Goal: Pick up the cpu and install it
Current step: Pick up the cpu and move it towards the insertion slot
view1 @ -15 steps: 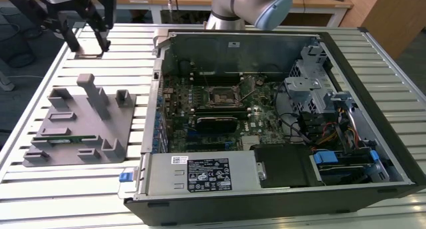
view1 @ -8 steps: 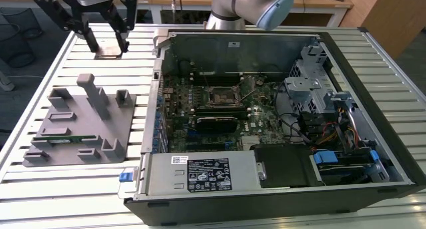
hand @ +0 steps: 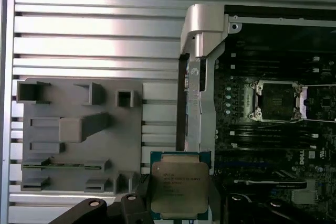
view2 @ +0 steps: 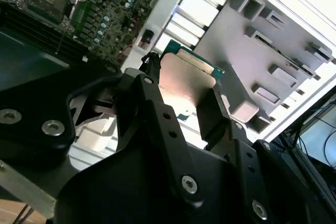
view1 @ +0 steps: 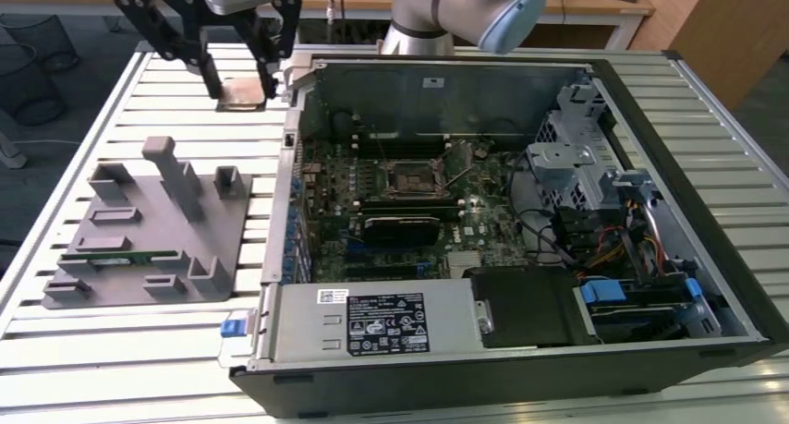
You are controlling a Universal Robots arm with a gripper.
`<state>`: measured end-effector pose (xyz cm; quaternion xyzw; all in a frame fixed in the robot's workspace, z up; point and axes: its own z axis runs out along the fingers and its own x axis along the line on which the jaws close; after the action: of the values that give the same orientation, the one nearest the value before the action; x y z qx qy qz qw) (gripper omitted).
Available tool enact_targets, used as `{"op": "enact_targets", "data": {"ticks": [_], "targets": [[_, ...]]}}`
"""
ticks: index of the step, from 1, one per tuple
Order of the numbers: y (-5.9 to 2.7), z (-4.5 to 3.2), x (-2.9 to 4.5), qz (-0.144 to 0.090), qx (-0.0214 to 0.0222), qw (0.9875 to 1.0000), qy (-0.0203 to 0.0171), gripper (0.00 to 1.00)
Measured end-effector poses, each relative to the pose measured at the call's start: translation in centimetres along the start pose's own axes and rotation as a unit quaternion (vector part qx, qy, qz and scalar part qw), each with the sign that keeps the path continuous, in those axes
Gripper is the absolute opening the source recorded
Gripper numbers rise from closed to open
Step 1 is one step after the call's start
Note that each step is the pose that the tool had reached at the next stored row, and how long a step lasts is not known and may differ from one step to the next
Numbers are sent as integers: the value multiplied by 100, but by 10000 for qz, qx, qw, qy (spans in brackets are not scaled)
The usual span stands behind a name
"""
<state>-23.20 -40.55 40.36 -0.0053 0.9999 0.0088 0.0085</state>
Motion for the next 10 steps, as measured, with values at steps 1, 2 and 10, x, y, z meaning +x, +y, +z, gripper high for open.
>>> {"op": "enact_targets", "data": {"ticks": [1, 2, 10], "targets": [[0, 2, -44, 0, 0, 10000, 0, 53], [0, 4, -88, 1, 1, 10000, 1, 53], [-2, 17, -303, 1, 0, 10000, 1, 53]]}}
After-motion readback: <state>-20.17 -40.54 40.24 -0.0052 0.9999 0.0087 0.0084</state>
